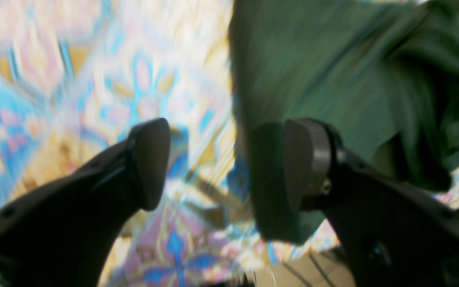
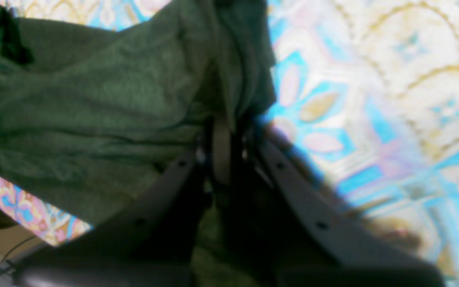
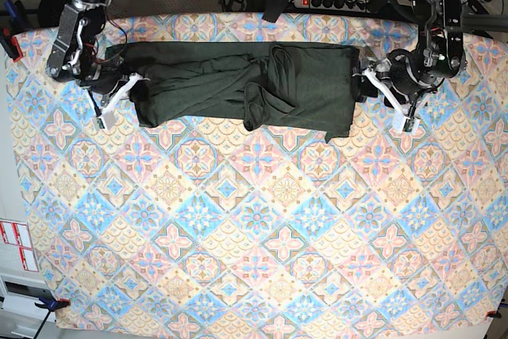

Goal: Fold the T-shirt properly

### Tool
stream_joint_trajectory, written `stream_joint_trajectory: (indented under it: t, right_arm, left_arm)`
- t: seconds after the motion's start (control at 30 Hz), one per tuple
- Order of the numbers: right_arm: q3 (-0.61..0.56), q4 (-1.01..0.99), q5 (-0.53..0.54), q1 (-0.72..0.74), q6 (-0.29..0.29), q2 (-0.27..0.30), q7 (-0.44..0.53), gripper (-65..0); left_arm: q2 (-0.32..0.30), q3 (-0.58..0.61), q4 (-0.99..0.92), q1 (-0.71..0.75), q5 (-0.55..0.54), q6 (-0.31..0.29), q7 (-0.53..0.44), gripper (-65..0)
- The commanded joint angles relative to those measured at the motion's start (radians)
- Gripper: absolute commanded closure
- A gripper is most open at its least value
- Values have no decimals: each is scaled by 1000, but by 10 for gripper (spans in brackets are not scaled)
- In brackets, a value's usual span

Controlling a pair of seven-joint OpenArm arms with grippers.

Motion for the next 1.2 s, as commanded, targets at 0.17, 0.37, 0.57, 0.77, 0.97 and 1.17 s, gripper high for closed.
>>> stream_joint_trajectory:
  t: [0.17,0.37,0.57,0.77,0.97,1.17]
  right_arm:
    - [54,5,-73,66,-42,67,-5,0]
    - [65,4,-73,125,-43,138,-2,0]
    - [65,21,-70,145,-43,178,-7,0]
    - [57,157,-68,83,-43,170,-7,0]
    - [22,288,-68,2,-43,89,-13,0]
    - [-124,388,-68,-43,-43,57,-7,0]
  left_arm:
    - [14,-10,63,-6,-8,-1,-11,-447]
    - [25,-12,66,-6,-8,-1,-9,-447]
    - [25,-12,66,-6,-8,-1,-9,-447]
    - [22,-12,63,-6,-2,-1,-9,-444]
    - [20,-13,62,-8,-1,2,-9,-292]
    - [22,-44,62,-8,1,2,-9,-133]
